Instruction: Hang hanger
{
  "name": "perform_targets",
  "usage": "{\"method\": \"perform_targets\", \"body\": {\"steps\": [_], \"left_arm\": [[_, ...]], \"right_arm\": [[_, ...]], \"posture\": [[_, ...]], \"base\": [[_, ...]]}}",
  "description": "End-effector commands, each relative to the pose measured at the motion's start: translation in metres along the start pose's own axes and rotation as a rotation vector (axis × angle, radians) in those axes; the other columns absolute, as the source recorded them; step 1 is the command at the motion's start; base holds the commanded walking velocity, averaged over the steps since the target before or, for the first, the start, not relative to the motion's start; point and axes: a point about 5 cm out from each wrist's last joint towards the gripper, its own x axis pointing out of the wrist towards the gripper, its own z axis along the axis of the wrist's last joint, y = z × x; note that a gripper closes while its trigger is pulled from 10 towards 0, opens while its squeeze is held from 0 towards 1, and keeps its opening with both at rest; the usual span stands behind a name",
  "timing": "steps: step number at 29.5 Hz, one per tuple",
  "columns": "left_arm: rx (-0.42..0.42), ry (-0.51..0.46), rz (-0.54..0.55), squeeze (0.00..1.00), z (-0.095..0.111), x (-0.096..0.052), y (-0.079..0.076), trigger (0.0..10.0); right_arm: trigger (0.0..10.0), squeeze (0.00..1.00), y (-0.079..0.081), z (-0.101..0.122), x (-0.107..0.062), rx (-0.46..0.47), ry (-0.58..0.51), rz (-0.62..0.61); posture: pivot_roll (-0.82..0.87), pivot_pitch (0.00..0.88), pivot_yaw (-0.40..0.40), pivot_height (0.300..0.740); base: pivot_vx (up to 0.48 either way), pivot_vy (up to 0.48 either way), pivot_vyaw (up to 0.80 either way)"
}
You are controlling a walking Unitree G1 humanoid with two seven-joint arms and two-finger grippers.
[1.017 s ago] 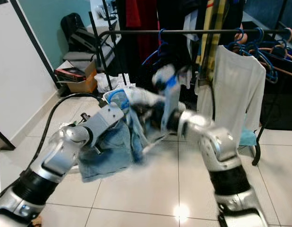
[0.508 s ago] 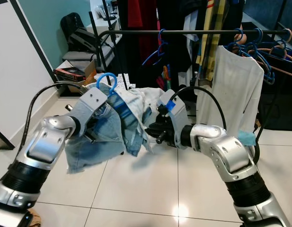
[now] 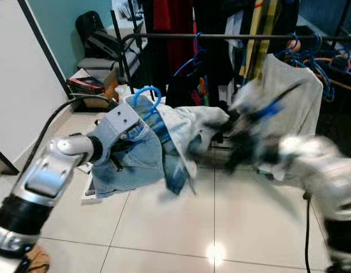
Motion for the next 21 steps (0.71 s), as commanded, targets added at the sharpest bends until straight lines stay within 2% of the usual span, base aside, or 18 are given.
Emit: {"method": "perform_targets", "body": {"steps": [1, 2, 5, 6, 7, 8, 9, 10, 13, 16, 18, 21], "left_arm": [[0.061, -0.053, -0.053, 0.0, 0.007, -0.006, -0.001, 10.0], [0.095, -0.062, -0.103, 0.0, 0.006, -0.009, -0.004, 10.0], [0.123, -0.065, -0.14, 0.0, 0.006, -0.011, -0.007, 10.0], [0.145, -0.079, -0.183, 0.0, 0.008, -0.013, -0.01, 10.0], [0.154, -0.095, -0.212, 0.0, 0.01, -0.015, -0.013, 10.0], [0.154, -0.095, -0.212, 0.0, 0.01, -0.015, -0.013, 10.0], [0.158, -0.113, -0.233, 0.0, 0.013, -0.016, -0.015, 10.0], [0.158, -0.113, -0.233, 0.0, 0.013, -0.016, -0.015, 10.0], [0.176, -0.198, -0.307, 0.0, 0.029, -0.015, -0.026, 10.0], [0.177, -0.218, -0.325, 0.0, 0.032, -0.015, -0.03, 10.0], [0.189, -0.264, -0.372, 0.0, 0.038, -0.014, -0.039, 10.0], [0.195, -0.279, -0.391, 0.0, 0.04, -0.014, -0.042, 10.0]], "right_arm": [[10.0, 1.0, 0.001, 0.009, -0.006, -0.004, -0.048, 0.053], [10.0, 1.0, -0.003, 0.018, -0.016, -0.035, -0.043, 0.048], [10.0, 1.0, -0.006, 0.019, -0.021, -0.067, 0.005, 0.037], [10.0, 0.0, -0.01, 0.01, -0.023, -0.09, 0.11, 0.031], [10.0, 0.0, -0.012, 0.001, -0.025, -0.102, 0.204, 0.038], [10.0, 0.0, -0.012, 0.001, -0.025, -0.102, 0.204, 0.038], [10.0, 0.0, -0.011, -0.006, -0.026, -0.104, 0.27, 0.062], [10.0, 0.0, -0.011, -0.006, -0.026, -0.104, 0.27, 0.062], [10.0, 0.0, 0.003, -0.029, -0.013, -0.088, 0.39, 0.216], [10.0, 0.0, 0.007, -0.034, -0.008, -0.084, 0.405, 0.254], [10.0, 0.0, 0.011, -0.036, 0.002, -0.08, 0.384, 0.31], [10.0, 0.0, 0.011, -0.036, 0.005, -0.084, 0.382, 0.319]], "posture": [[-0.06, 0.0, 0.056, 0.74], [-0.07, 0.0, 0.057, 0.74], [-0.07, 0.0, 0.059, 0.74], [-0.07, 0.0, 0.062, 0.74], [-0.08, 0.0, 0.06, 0.74], [-0.08, 0.0, 0.06, 0.74], [-0.08, 0.0, 0.06, 0.74], [-0.08, 0.0, 0.06, 0.74], [-0.08, 0.0, 0.059, 0.74], [-0.08, 0.0, 0.059, 0.74], [-0.08, 0.0, 0.061, 0.74], [-0.08, 0.0, 0.06, 0.74]], "base": [[0.0, 0.0, 0.0], [0.0, 0.0, 0.0], [0.0, 0.0, 0.0], [0.0, 0.0, 0.0], [0.0, 0.0, 0.0], [0.0, 0.0, 0.0], [0.0, 0.0, 0.0], [0.0, 0.0, 0.0], [0.0, 0.0, 0.0], [0.0, 0.0, 0.0], [0.0, 0.0, 0.0], [0.0, 0.0, 0.0]]}}
